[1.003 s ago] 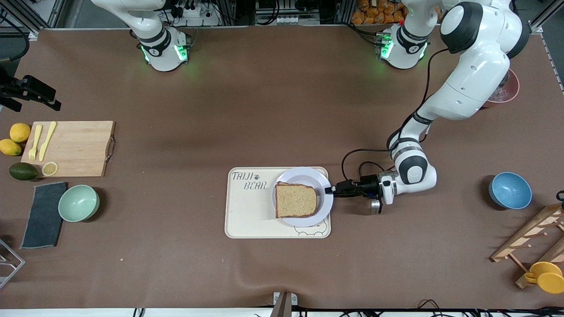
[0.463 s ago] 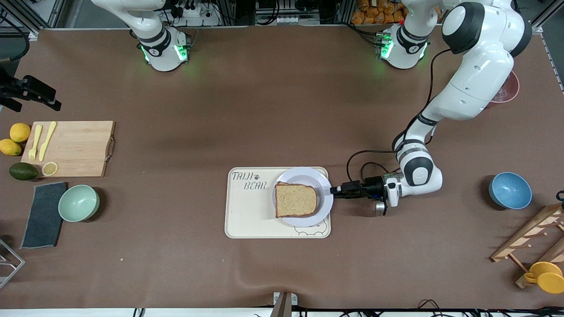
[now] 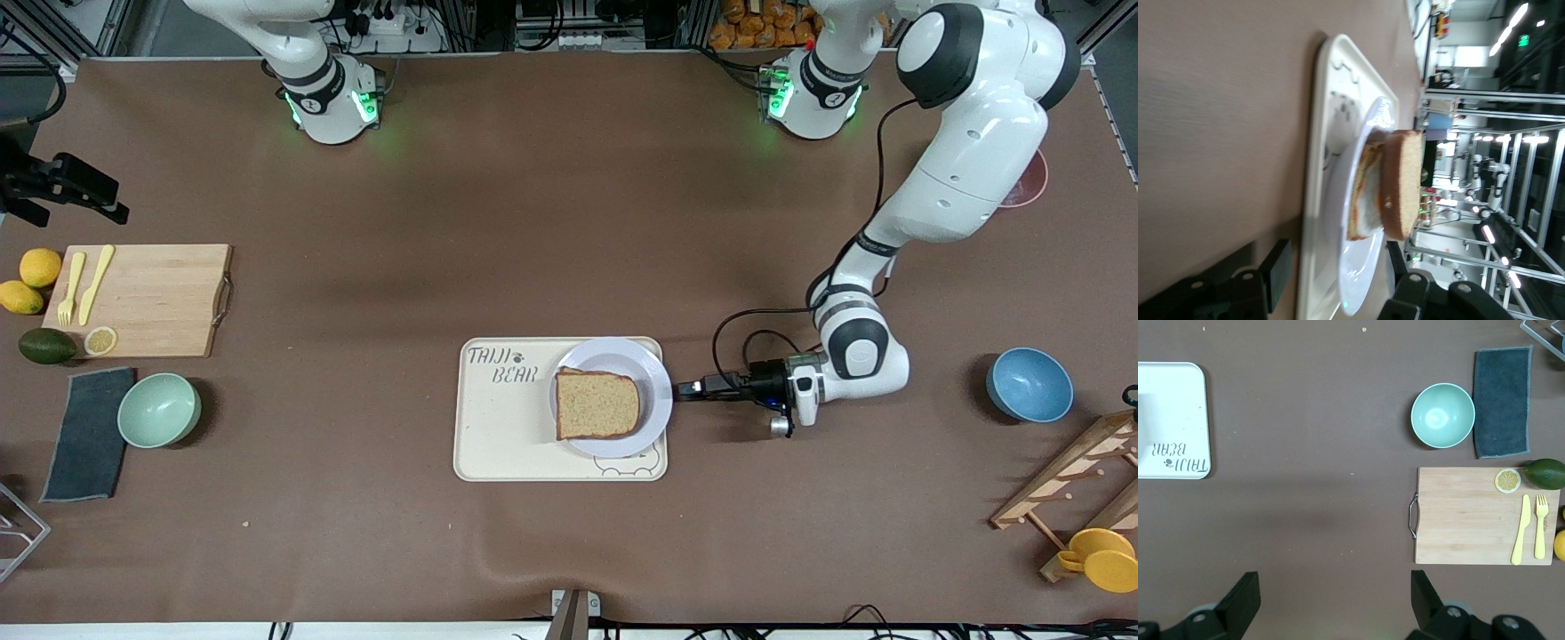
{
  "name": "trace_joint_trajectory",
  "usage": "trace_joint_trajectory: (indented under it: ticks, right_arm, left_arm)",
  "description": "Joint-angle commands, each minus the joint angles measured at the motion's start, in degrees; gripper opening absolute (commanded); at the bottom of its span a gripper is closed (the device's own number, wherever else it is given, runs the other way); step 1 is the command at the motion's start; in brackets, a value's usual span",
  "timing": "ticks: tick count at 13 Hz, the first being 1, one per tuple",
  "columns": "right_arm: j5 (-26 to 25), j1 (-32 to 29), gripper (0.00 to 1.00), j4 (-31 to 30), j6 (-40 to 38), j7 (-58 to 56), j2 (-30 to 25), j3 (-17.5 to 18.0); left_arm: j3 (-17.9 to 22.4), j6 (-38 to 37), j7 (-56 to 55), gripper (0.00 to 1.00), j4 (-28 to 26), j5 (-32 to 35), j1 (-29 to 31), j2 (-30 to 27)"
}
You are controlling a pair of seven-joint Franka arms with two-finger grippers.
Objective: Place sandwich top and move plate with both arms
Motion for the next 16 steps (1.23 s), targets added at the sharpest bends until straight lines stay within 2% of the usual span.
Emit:
trace_joint_trajectory:
  ticks: [1,9,13,16]
  right_arm:
    - [0.86,0.32,1.0,-0.17,0.46,0.67,-0.24,-0.17]
    - [-0.1,0.49,1.0,0.27,-0.68,0.58,-0.41,-0.61]
    - [-0.01,-0.3,1.0,0.71,-1.47,0.58,-0.24,-0.52]
    - [-0.01,-0.04,1.0,0.71,-1.38,0.67,-0.06,-0.43]
  left_arm:
    - [0.41,-1.45,-6.74,1.0,0.67,5.95,1.64,-2.38]
    - [0.76,-8.92,-22.03,1.0,6.73,18.35,4.53,-6.33]
    - [0.85,-14.89,-31.26,1.0,11.83,25.81,5.42,-7.04]
    - [0.85,-16.57,-38.11,1.0,12.28,32.05,6.21,-11.25]
